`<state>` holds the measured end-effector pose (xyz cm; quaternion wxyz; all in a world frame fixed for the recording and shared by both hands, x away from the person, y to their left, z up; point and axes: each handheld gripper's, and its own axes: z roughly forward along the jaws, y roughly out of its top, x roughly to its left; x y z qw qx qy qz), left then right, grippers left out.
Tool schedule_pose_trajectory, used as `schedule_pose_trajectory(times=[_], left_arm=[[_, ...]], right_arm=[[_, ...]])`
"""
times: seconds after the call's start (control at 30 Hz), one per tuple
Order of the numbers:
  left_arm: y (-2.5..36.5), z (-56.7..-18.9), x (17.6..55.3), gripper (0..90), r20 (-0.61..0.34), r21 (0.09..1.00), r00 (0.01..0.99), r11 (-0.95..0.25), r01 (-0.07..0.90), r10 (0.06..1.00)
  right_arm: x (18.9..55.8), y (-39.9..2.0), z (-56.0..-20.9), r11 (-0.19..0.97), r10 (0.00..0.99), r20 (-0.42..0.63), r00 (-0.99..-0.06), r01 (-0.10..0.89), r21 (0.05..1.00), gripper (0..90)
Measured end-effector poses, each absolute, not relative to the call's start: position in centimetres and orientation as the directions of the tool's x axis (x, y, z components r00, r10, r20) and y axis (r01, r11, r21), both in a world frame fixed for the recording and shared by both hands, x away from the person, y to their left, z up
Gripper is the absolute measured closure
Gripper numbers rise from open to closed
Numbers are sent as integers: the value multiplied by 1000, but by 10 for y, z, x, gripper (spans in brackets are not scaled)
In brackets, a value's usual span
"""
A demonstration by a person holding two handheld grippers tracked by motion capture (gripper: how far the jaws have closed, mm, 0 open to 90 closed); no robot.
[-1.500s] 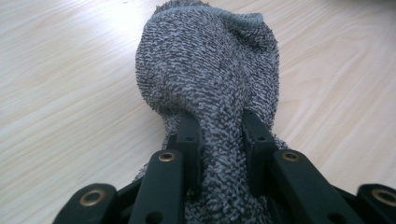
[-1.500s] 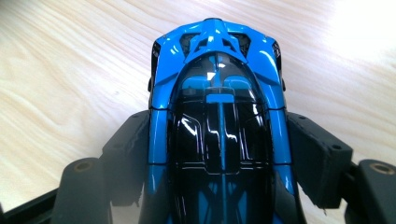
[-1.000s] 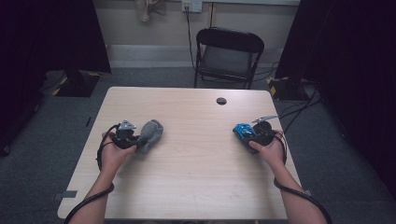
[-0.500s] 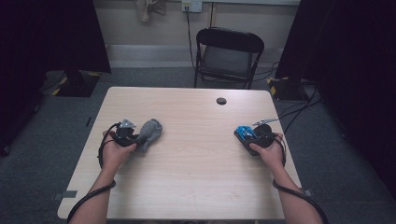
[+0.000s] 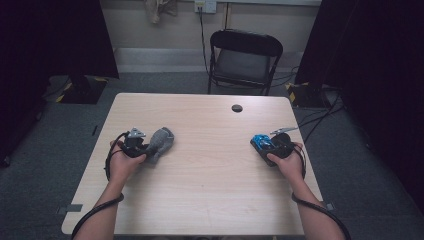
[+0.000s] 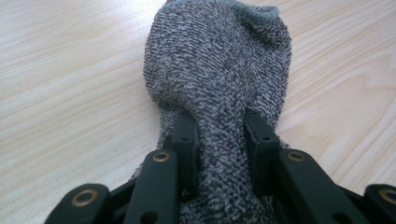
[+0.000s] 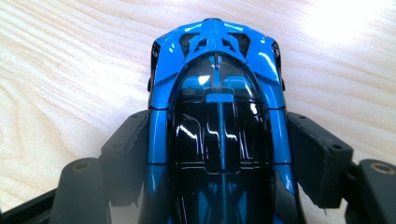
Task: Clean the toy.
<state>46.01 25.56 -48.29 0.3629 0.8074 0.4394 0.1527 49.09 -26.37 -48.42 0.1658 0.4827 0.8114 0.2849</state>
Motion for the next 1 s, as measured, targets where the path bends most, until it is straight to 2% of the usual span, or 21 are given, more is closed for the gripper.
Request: schedule_pose_trajectory(times=[0.3,0.5,0.63,0.77,1.0], left_arm=[[256,-483,460,669,-77,724,565,-344,598,821],[255,-483,460,553,-53,729,559,-350,588,827],[254,-483,460,417,-54,730,552,-344,590,832],[254,-480,460,317,-54,729,543,-338,595,838],[251,-471,457,257,-55,729,536,-333,598,842]], right_arm=[[492,-264,-484,383,873,-1,-488,683,622,279],[492,-266,-483,383,871,1,-491,682,623,247],[492,-269,-481,357,879,16,-476,681,639,193],[492,-270,-476,351,877,25,-480,676,648,197],[488,-273,-467,336,877,41,-478,674,658,190]])
